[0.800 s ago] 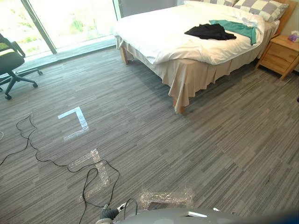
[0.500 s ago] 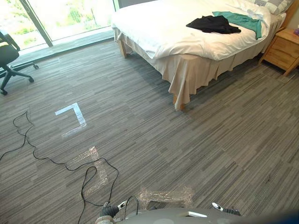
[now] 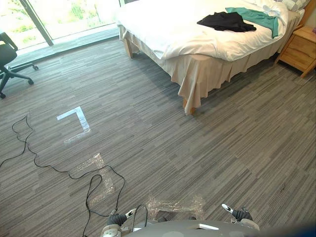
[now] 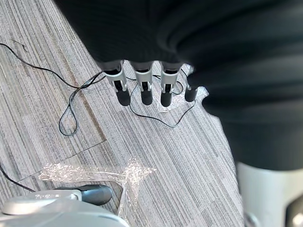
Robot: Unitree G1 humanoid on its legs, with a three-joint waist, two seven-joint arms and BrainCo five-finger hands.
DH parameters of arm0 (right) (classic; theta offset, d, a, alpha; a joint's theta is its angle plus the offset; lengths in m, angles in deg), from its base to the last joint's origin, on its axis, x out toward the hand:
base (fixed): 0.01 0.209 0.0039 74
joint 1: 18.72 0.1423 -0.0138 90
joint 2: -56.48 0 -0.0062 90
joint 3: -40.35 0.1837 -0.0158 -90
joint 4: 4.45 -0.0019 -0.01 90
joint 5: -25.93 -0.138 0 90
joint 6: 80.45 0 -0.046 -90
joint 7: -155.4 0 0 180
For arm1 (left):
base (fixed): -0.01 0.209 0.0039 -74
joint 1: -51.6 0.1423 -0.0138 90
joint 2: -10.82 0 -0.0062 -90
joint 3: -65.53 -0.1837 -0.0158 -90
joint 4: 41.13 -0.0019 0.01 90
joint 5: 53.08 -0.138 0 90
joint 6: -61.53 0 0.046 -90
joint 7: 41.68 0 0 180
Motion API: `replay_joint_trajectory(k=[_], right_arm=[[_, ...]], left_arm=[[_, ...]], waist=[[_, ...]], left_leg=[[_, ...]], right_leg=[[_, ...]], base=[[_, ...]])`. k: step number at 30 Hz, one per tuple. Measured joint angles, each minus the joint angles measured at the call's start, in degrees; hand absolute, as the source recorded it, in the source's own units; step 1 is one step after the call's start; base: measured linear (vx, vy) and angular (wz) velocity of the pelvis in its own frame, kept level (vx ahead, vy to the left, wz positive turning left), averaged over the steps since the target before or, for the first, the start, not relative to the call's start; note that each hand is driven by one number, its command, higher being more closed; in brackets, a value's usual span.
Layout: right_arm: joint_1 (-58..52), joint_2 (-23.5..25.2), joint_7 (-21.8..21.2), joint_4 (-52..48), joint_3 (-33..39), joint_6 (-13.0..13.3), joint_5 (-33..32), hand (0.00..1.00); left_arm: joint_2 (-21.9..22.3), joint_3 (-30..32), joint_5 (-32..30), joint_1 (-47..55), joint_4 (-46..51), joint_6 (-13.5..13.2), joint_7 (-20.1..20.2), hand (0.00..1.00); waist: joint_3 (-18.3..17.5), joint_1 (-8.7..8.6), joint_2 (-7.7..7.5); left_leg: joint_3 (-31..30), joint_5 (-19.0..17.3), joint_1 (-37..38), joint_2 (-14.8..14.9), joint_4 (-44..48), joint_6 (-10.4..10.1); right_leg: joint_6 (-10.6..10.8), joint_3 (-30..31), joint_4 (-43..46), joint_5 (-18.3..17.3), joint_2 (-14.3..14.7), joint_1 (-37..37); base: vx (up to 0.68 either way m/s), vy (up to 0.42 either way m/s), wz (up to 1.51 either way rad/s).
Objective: Tidy the bed and pick cloth on bed and put in laundry
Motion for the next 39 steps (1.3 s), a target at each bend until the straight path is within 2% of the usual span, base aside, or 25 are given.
replay_joint_trajectory(k=[9, 12, 13, 16, 17, 19, 22, 23, 24, 25, 26, 27, 28, 29, 30, 31, 32, 33, 35, 36, 37, 38, 39], right_arm=[[0.46, 0.55, -0.05, -0.53, 0.86, -0.03, -0.56, 0.00], [0.84, 1.26, -0.12, -1.49, 2.21, -0.04, -1.55, 0.00], [1.48, 1.52, -0.12, -1.74, 2.29, -0.12, -1.57, 0.00], [1.92, 2.71, -0.12, -2.77, 2.76, -0.05, -1.73, 0.00], [1.98, 3.21, -0.11, -3.24, 3.36, -0.05, -2.05, 0.00], [2.00, 3.84, -0.05, -3.44, 4.84, -0.02, -2.34, 0.00], [2.45, 4.62, -0.02, -3.51, 6.21, 0.06, -2.89, 0.00], [2.83, 4.74, 0.02, -3.53, 6.89, 0.08, -3.26, 0.00], [3.03, 4.73, 0.06, -3.53, 7.37, 0.08, -3.47, 0.00], [3.69, 4.29, 0.10, -3.60, 8.96, 0.10, -3.85, 0.00], [4.23, 3.89, 0.17, -3.71, 9.96, 0.08, -3.86, 0.00], [4.36, 3.70, 0.16, -3.95, 10.14, 0.09, -3.86, 0.00], [4.39, 3.18, 0.16, -4.53, 10.09, 0.09, -3.86, 0.00], [4.61, 2.63, 0.20, -4.54, 9.63, 0.06, -3.84, 0.00], [4.69, 2.47, 0.24, -4.53, 9.41, 0.05, -3.82, 0.00], [4.49, 2.43, 0.53, -4.44, 8.62, 0.02, -3.74, 0.00], [3.92, 2.47, 0.77, -3.92, 8.64, -0.01, -3.82, 0.00], [4.26, 2.10, 0.93, -3.42, 8.59, -0.09, -3.70, 0.00], [4.33, 1.20, 1.23, -3.07, 8.71, -0.04, -3.73, 0.00], [4.34, 0.76, 1.23, -2.62, 8.65, -0.07, -3.71, 0.00], [4.24, 0.25, 1.24, -1.94, 8.32, -0.08, -3.68, 0.00], [4.14, 0.02, 1.34, -1.51, 7.70, -0.12, -3.66, 0.00], [4.06, -0.33, 1.52, -1.12, 6.22, -0.11, -3.52, 0.00]], left_arm=[[0.00, -0.09, -0.10, -0.14, 0.00, 0.02, -0.02, 0.00], [-0.03, -0.24, -0.09, -0.89, 0.02, 0.02, -0.01, 0.00], [-0.03, -0.24, -0.09, -1.59, 0.05, 0.01, -0.04, 0.00], [-0.43, -0.26, -0.06, -2.17, 0.06, 0.01, -0.04, 0.00], [-0.76, -0.26, 0.00, -2.37, 0.07, 0.01, -0.06, 0.00], [-1.26, -0.31, 0.03, -2.41, 0.01, 0.07, -0.08, 0.00], [-2.16, -0.30, 0.02, -2.85, -0.02, 0.08, -0.08, 0.00], [-2.16, -0.27, 0.04, -3.67, -0.02, 0.08, -0.08, 0.00], [-2.07, -0.28, 0.03, -4.23, -0.02, 0.08, -0.07, 0.00], [-1.35, -0.24, 0.05, -5.48, 0.04, 0.05, -0.09, 0.00], [-0.31, -0.19, 0.04, -6.45, 0.03, 0.02, -0.10, 0.00], [0.19, -0.19, 0.04, -6.85, 0.03, 0.01, -0.09, 0.00], [1.05, -0.21, 0.03, -7.42, 0.03, -0.01, -0.09, 0.00], [1.34, -0.23, 0.00, -7.76, 0.02, -0.08, -0.11, 0.00], [1.31, -0.18, 0.00, -7.76, 0.02, -0.13, -0.12, 0.00], [1.04, 0.00, -0.01, -7.81, 0.01, -0.21, -0.15, 0.00], [0.60, 0.76, -0.03, -7.36, -0.04, -0.23, -0.20, 0.00], [1.43, 1.64, -0.05, -7.60, -0.15, -0.22, -0.29, 0.00], [3.18, 2.10, -0.10, -7.89, 0.30, -1.19, -0.26, 0.00], [3.69, 2.70, -0.09, -7.98, 0.34, -1.27, -0.32, 0.00], [4.44, 3.99, -0.02, -8.00, 0.27, -1.19, -0.63, 0.00], [4.59, 4.06, 0.02, -8.05, 0.55, -1.26, -0.88, 0.00], [4.66, 4.14, 0.07, -7.94, 1.17, -1.35, -1.09, 0.00]], waist=[[0.13, -0.02, 0.00], [1.53, -0.20, 0.13], [2.57, -0.15, 0.18], [3.67, -0.44, -0.36], [4.20, -0.37, -0.87], [4.71, -0.32, -1.31], [5.21, -0.99, -2.28], [5.24, -1.52, -2.60], [5.46, -1.75, -2.24], [6.33, -2.26, -1.06], [6.97, -3.06, -0.33], [7.52, -3.07, 0.60], [7.94, -3.12, 1.41], [8.07, -3.13, 1.68], [8.15, -3.09, 1.56], [8.12, -3.33, 0.24], [8.17, -3.36, -0.82], [8.23, -3.34, 0.19], [8.45, -4.06, 1.64], [8.56, -4.29, 2.13], [8.39, -4.47, 2.84], [8.43, -4.58, 2.98], [8.49, -4.45, 2.97]], left_leg=[[1.49, -0.15, 0.05, 0.01, -0.07, -0.16], [2.29, -0.38, -0.20, 0.20, 0.52, -0.39], [3.37, -0.72, -0.38, 0.39, 0.86, -0.35], [5.91, -2.00, -2.03, 0.89, 2.85, -0.12], [7.20, -2.56, -2.14, 1.03, 3.58, 0.02], [9.92, -4.06, -2.08, 1.41, 5.14, 0.31], [12.35, -5.85, -2.04, 2.77, 7.24, -0.22], [12.69, -6.18, -1.90, 3.61, 7.62, -0.72], [12.77, -6.30, -1.85, 4.10, 7.57, -0.91], [12.93, -6.16, -1.34, 5.40, 6.70, -1.04], [12.92, -6.22, -0.90, 6.96, 6.64, -1.88], [12.93, -6.51, -0.53, 8.02, 6.64, -2.59], [13.20, -6.92, 0.38, 10.48, 6.34, -4.30], [13.97, -7.09, 1.56, 13.28, 5.72, -6.27], [14.28, -7.19, 2.10, 14.41, 5.49, -7.25], [14.70, -7.51, 3.05, 15.53, 5.16, -9.06], [15.27, -7.70, 4.85, 16.05, 4.00, -10.97], [16.10, -7.15, 5.88, 17.75, 3.51, -11.34], [16.47, 0.21, 5.77, 19.98, 3.74, -13.52], [16.18, 2.22, 5.74, 20.46, 4.63, -14.05], [14.58, 4.55, 3.31, 22.26, 10.88, -13.84], [12.79, 6.30, 0.24, 23.77, 18.32, -12.47], [10.47, 6.44, -2.99, 25.15, 27.53, -11.17]], right_leg=[[-0.32, 1.52, -0.06, 0.21, 0.01, -0.45], [-0.43, 2.20, 1.71, -0.10, 0.02, -1.67], [-1.23, 3.02, 3.83, -0.93, 0.08, -3.01], [-1.43, 4.62, 10.72, -4.47, 0.09, -7.87], [-1.96, 3.96, 14.38, -6.51, -0.40, -9.76], [-1.84, -3.66, 20.40, -8.81, -4.06, -12.75], [-2.99, -10.61, 25.58, -10.58, -5.59, -15.20], [-2.73, -13.18, 27.33, -10.72, -5.82, -15.91], [-2.68, -14.40, 28.23, -10.70, -5.82, -16.29], [-2.15, -16.63, 31.61, -11.09, -6.10, -17.80], [-3.57, -17.95, 31.35, -12.93, -6.39, -18.62], [-3.50, -18.54, 30.66, -12.96, -6.69, -19.09], [-2.28, -19.74, 28.98, -12.18, -7.19, -20.43], [-0.79, -20.64, 26.81, -10.39, -7.91, -22.48], [-0.46, -20.77, 25.79, -8.64, -8.53, -23.70], [-0.08, -20.69, 23.54, -4.69, -10.57, -26.07], [-1.72, -21.63, 22.95, 2.40, -12.24, -26.94], [-4.70, -22.04, 24.64, 0.33, -10.84, -27.35], [-7.81, -22.45, 29.89, -5.01, -9.55, -29.28], [-8.25, -22.45, 30.10, -5.90, -9.00, -28.94], [-9.05, -22.62, 28.60, -7.20, -7.60, -27.07], [-9.22, -22.46, 26.42, -7.61, -6.27, -24.86], [-9.36, -22.18, 23.64, -7.79, -4.91, -22.06]], base=[[-0.03, -0.024, -0.08], [-0.04, -0.021, -0.19], [-0.05, -0.010, -0.34], [-0.04, -0.016, -0.43], [0.00, -0.014, -0.50], [0.02, 0.001, -0.68], [0.07, -0.081, -0.53], [0.11, -0.149, -0.23], [0.13, -0.193, -0.15], [0.12, -0.143, -0.07], [0.14, -0.143, -0.08], [0.20, -0.172, -0.15], [0.27, -0.249, -0.22], [0.30, -0.285, -0.22], [0.36, -0.340, -0.09], [0.39, -0.377, -0.03], [0.52, -0.488, -0.18], [0.45, -0.410, -0.30], [0.48, -0.451, -0.27], [0.55, -0.489, -0.21], [0.39, -0.311, -0.18], [0.48, -0.358, -0.18], [0.43, -0.316, -0.25]])
